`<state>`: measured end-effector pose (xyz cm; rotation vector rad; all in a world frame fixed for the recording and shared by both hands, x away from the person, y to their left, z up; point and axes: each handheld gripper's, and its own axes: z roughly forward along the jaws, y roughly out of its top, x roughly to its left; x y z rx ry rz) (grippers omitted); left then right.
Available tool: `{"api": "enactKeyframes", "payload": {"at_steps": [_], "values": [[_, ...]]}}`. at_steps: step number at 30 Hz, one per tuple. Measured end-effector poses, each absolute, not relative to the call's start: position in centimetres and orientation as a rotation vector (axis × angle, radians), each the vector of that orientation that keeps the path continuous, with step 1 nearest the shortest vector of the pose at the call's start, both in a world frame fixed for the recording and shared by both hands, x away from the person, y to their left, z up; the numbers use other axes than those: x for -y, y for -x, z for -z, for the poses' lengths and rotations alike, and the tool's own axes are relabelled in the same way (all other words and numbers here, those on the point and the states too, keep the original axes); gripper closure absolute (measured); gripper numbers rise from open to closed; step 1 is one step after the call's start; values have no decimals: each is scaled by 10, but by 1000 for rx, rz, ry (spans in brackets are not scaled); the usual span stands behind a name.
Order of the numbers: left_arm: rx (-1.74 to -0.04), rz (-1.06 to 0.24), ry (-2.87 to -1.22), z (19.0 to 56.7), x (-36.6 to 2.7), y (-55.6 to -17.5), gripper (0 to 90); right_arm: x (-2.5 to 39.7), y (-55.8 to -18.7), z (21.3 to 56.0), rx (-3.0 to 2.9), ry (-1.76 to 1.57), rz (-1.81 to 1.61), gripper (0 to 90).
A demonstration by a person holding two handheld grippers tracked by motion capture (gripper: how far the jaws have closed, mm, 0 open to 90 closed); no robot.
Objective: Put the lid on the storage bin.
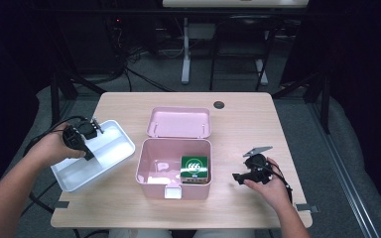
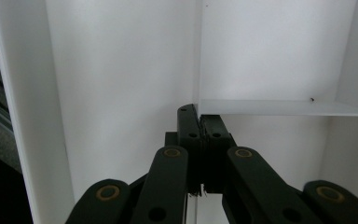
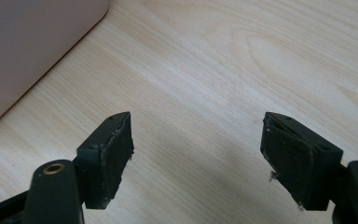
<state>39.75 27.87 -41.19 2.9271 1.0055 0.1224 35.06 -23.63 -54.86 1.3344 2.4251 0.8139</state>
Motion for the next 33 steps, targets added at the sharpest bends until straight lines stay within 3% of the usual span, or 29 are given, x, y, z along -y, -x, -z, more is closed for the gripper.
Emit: {"api": "enactKeyframes", "payload": {"at_steps": [33], "values": [[-790,-170,-2995,380,-240,-396,894,237,-351,551,-2420,-1340,-813,246]]}}
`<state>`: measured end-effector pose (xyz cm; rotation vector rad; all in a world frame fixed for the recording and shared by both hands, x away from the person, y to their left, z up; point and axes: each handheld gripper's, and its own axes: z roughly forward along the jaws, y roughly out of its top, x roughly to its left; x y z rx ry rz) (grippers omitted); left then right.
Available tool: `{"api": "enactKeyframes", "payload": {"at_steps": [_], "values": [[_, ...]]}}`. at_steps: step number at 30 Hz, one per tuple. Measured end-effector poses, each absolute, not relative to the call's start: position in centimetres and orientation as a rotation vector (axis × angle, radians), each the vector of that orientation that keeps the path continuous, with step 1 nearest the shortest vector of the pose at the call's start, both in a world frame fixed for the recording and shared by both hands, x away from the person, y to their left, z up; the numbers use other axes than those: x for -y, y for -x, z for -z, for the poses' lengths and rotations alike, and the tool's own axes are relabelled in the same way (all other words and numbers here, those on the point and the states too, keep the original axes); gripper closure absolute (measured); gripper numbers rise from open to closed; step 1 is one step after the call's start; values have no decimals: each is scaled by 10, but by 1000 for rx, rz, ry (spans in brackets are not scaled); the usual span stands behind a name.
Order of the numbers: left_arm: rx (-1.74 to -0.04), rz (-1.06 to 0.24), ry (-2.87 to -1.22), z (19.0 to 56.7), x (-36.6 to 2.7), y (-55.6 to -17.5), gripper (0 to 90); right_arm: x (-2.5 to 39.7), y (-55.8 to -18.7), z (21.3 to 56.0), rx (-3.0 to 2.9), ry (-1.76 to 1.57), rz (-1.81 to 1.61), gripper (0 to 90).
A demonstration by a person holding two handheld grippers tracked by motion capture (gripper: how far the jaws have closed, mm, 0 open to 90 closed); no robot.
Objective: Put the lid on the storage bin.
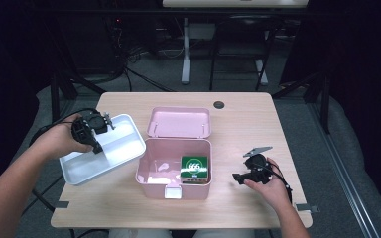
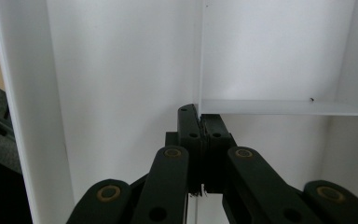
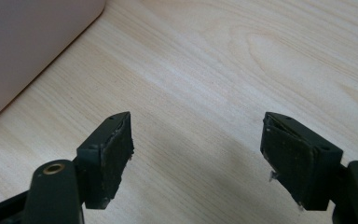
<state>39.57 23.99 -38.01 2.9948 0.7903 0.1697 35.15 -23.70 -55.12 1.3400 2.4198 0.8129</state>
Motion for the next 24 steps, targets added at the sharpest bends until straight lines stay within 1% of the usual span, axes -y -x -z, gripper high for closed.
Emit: {"api": "enactKeyframes", "payload": {"at_steps": [11,16,19,24], "values": [[-609,-200,-3011,372,-207,-397,893,238,-351,551,-2420,-1343,-810,246],[-561,-196,-3022,373,-192,-398,894,238,-352,551,-2419,-1338,-807,246],[-504,-179,-3048,375,-175,-399,894,240,-352,551,-2418,-1331,-807,246],[-434,-173,-3063,376,-158,-398,894,240,-352,552,-2415,-1342,-808,246]]}}
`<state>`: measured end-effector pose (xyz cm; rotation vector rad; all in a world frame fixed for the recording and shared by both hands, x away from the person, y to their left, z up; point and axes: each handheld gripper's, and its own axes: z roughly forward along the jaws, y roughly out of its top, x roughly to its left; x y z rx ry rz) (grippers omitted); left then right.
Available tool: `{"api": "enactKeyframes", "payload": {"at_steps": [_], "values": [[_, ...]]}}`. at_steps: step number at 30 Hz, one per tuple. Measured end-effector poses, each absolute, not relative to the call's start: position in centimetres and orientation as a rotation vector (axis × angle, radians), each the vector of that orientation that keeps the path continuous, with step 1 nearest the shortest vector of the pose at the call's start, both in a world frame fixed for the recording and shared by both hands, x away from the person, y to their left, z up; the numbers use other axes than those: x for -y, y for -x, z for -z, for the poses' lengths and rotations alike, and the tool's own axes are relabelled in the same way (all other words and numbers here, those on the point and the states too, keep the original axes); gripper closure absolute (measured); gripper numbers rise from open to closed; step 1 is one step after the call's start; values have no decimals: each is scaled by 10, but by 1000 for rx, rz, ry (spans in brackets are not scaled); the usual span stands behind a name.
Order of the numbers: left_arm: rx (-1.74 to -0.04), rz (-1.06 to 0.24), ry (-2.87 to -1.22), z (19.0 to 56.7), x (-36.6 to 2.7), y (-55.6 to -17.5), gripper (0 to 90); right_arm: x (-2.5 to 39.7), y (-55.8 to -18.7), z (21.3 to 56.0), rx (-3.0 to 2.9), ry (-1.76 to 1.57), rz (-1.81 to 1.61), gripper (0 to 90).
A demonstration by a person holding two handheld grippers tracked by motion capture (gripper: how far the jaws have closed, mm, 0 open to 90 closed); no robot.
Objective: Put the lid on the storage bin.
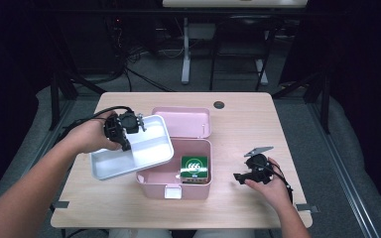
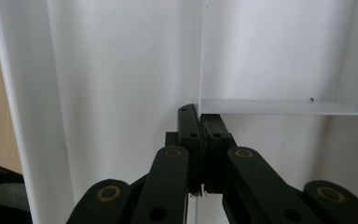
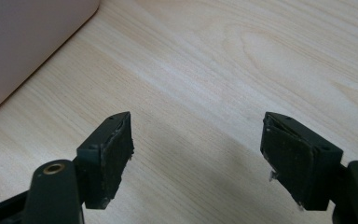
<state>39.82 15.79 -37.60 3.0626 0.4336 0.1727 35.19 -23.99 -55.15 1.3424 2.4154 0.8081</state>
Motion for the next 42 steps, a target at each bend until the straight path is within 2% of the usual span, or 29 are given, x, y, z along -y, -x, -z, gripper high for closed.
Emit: {"api": "enactKeyframes", "payload": {"at_steps": [27,42], "values": [[-59,-223,-3073,389,-75,-390,894,241,-352,552,-2415,-1335,-806,246],[23,-185,-3064,402,-53,-387,894,243,-353,553,-2416,-1332,-803,246]]}}
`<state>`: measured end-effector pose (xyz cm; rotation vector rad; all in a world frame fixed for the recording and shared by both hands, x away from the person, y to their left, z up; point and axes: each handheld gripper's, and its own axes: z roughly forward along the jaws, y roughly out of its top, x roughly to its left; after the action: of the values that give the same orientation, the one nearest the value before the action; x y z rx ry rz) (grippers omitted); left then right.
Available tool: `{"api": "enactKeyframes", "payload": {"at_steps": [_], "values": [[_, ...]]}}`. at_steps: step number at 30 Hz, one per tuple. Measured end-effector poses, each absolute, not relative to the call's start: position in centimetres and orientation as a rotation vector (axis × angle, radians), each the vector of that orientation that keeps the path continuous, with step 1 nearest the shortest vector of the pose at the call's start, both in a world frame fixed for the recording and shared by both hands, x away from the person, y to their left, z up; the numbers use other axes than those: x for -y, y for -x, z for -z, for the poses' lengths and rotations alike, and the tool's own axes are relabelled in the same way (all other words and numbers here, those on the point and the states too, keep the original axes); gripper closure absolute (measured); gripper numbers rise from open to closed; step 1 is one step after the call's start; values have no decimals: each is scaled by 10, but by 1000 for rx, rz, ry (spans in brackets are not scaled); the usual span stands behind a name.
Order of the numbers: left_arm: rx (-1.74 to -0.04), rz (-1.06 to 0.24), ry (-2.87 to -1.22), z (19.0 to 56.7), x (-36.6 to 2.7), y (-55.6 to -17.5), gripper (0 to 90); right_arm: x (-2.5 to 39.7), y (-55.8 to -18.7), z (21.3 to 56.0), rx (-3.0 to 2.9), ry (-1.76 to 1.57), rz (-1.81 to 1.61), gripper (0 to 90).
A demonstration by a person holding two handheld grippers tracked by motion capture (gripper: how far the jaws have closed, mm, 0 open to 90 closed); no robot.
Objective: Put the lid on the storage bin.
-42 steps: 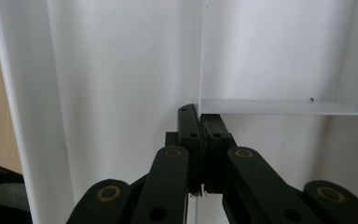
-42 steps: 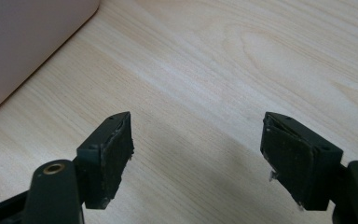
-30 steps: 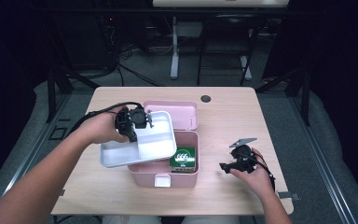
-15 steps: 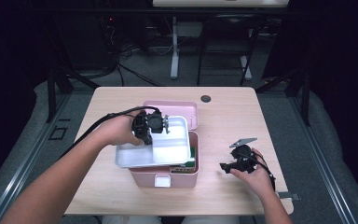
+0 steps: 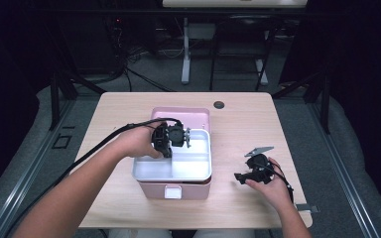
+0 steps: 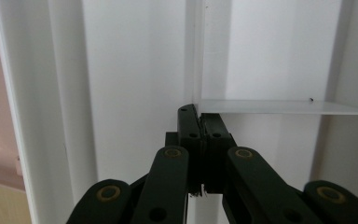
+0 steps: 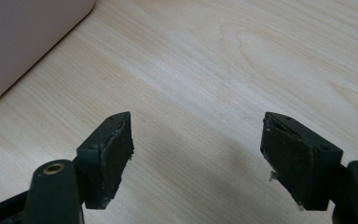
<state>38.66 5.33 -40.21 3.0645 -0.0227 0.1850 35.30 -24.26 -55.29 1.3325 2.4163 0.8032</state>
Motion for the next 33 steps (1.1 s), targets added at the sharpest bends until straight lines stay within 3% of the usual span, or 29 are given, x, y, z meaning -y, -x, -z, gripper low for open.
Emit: {"api": "enactKeyframes", "payload": {"at_steps": [33], "values": [[-14,-113,-3053,430,-50,-389,887,242,-353,554,-2413,-1330,-802,246]]}}
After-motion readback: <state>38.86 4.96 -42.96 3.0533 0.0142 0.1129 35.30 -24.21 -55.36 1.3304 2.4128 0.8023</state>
